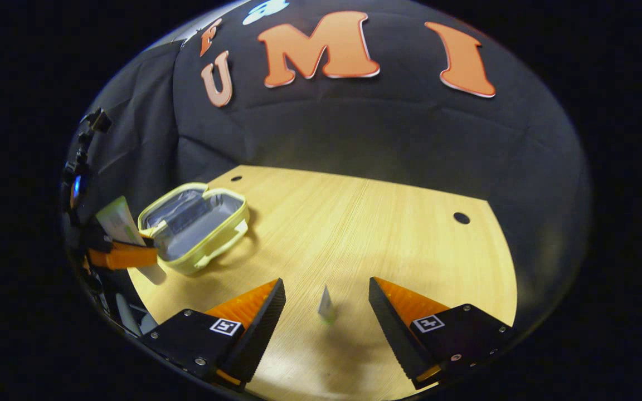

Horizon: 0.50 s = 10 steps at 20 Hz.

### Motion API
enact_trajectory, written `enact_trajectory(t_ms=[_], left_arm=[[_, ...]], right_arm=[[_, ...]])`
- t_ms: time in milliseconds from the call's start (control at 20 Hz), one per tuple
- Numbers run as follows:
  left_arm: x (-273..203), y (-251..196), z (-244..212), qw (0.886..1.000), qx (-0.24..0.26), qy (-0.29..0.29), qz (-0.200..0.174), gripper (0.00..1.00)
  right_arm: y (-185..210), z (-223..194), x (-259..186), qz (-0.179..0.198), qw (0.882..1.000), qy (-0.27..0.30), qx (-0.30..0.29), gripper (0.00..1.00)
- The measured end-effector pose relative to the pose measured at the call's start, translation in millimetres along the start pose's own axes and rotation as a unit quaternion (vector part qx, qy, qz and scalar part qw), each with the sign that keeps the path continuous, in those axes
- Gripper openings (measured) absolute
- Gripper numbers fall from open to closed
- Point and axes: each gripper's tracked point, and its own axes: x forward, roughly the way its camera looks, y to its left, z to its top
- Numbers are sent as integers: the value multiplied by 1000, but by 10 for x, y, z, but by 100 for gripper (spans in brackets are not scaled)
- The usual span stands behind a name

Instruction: First open the suitcase, pack the skin care products into it, and then close the suitcase.

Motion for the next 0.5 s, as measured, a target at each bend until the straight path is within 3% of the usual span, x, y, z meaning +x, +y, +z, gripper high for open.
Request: enact_trajectory(t_ms=[250, 350, 500], left_arm=[[-84, 328, -182, 999, -38, 9, 28, 32], [-88, 408, -235, 998, -44, 12, 38, 32], [-84, 495, -339, 997, -61, 15, 42, 32]], right_arm=[[37, -502, 405, 9, 997, 81, -12, 92], [11, -595, 513, 4, 995, 94, -17, 84], [-28, -718, 634, -1, 993, 118, -18, 51]])
